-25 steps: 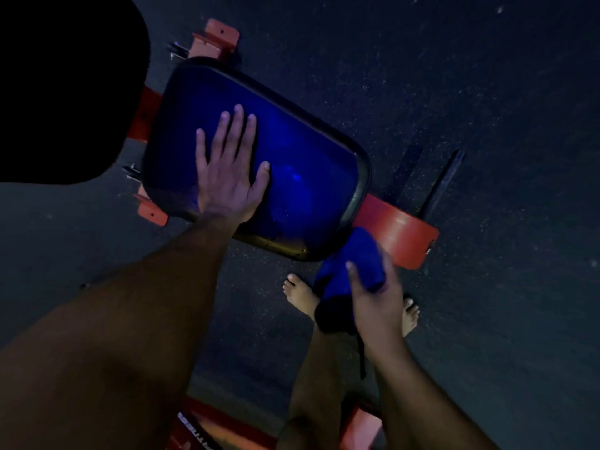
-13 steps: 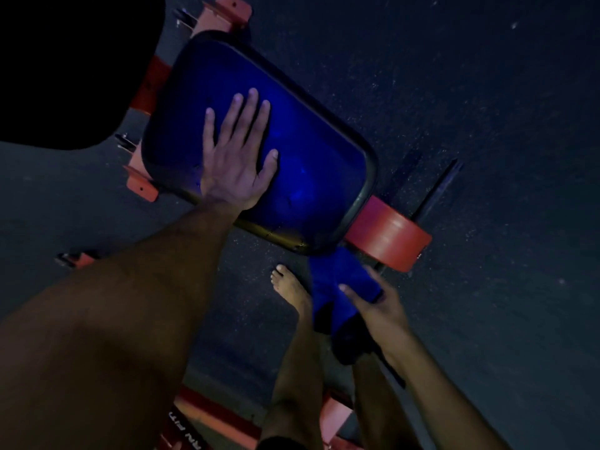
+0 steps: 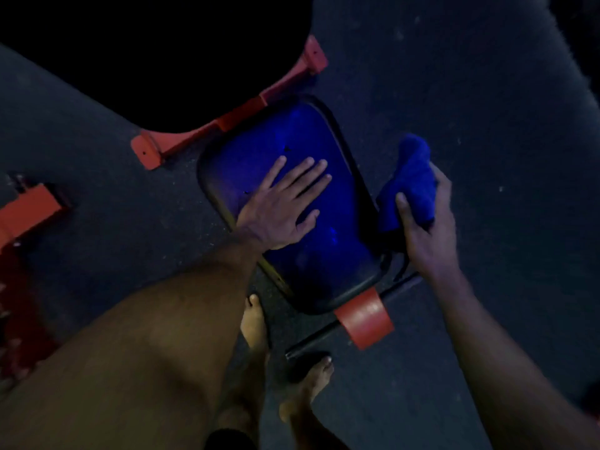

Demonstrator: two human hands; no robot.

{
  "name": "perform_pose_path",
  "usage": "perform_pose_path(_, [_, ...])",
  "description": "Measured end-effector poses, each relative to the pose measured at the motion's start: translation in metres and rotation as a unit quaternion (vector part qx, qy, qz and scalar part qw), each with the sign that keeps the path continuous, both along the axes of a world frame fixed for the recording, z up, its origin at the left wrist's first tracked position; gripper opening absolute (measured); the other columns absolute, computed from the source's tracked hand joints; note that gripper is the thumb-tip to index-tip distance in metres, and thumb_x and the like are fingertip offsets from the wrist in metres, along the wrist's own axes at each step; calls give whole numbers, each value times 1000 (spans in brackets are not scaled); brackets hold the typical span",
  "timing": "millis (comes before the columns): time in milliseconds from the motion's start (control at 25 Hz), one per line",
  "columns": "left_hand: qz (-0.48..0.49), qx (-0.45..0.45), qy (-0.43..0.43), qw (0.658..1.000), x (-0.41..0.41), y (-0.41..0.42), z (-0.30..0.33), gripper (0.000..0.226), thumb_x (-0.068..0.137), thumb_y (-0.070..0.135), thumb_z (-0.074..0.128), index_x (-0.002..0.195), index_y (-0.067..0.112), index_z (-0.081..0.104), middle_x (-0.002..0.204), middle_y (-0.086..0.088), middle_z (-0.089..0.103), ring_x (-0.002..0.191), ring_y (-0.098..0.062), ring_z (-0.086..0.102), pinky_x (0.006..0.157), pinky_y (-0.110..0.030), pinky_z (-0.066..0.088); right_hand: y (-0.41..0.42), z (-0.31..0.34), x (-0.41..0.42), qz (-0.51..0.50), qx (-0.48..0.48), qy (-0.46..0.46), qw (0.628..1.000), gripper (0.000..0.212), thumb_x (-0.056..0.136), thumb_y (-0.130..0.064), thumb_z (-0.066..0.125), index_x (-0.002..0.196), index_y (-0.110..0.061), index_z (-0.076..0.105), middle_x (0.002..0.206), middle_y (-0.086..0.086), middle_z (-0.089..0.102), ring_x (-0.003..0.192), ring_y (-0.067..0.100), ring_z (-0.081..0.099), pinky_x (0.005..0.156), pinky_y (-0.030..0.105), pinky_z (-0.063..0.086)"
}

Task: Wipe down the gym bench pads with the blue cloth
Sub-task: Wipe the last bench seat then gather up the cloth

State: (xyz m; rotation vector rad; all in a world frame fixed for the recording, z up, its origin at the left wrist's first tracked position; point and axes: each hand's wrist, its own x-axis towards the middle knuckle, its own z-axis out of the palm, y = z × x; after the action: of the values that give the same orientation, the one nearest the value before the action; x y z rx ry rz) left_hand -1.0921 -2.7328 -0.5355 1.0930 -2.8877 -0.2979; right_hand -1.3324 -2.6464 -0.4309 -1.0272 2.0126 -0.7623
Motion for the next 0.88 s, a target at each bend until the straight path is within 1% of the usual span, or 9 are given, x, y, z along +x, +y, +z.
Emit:
perform_pose_path(80, [4,12,14,1000,1,-2,0,64,101,45,39,160,17,34,170,-3,20,157,-20,16,126,-55,13,-62,-9,-6,152,-11,67,986,60,99,-38,57,150,-22,31,147,2,47,129,22,47,110,40,39])
perform_pose_path(280, [10,29,60,998,0,1,-3,59,103,43,40,157,18,41,167,-3,30,156,-20,23,127,-53,13,-198,-44,41,410,32,125,903,57,96,-46,55,147,-24,40,144,5,50,128,29,47,109,40,38])
perform_pose_path(360, [21,26,72,997,0,0,-5,58,103,42,41,156,18,41,167,-3,30,155,-20,23,127,-52,13,-224,-57,57,408,57,88,907,41,95,-50,56,128,-26,54,124,-1,62,116,23,57,100,35,43])
perform_pose_path(440, [33,25,79,996,1,1,-9,59,103,42,39,158,20,38,168,0,28,156,-20,21,128,-51,10,-240,-62,59,389,107,4,915,26,95,-46,60,113,-27,58,107,-11,64,107,14,59,97,28,42])
perform_pose_path(520, [30,25,79,996,1,3,-12,59,103,42,36,159,20,36,168,0,26,157,-20,19,128,-51,8,-254,-62,50,405,131,-36,904,33,95,-43,62,121,-24,58,113,-13,62,110,9,56,101,24,40])
perform_pose_path(640, [44,14,71,996,0,3,-14,58,104,41,34,158,20,36,169,0,24,157,-19,17,128,-52,10,-258,-67,54,515,70,77,851,40,95,-53,56,126,-28,57,113,-15,57,106,4,53,90,22,38])
perform_pose_path(680, [42,15,70,997,-1,3,-16,58,104,40,35,158,20,35,169,0,23,157,-19,16,127,-53,11,-256,-71,55,521,40,100,846,44,92,-57,58,124,-28,59,112,-16,58,104,3,53,88,22,39])
perform_pose_path(800, [44,9,68,997,0,4,-18,62,102,41,39,160,20,32,170,1,20,158,-18,14,128,-52,11,-245,-71,58,490,-8,79,868,52,83,-60,69,119,-23,60,104,-23,60,101,-1,56,90,24,47])
perform_pose_path(880, [45,-1,65,997,4,2,-19,65,98,41,41,159,21,32,170,1,20,157,-17,16,128,-51,8,-241,-69,56,474,-9,87,876,50,85,-52,71,121,-20,59,92,-28,48,93,-6,51,90,19,44])
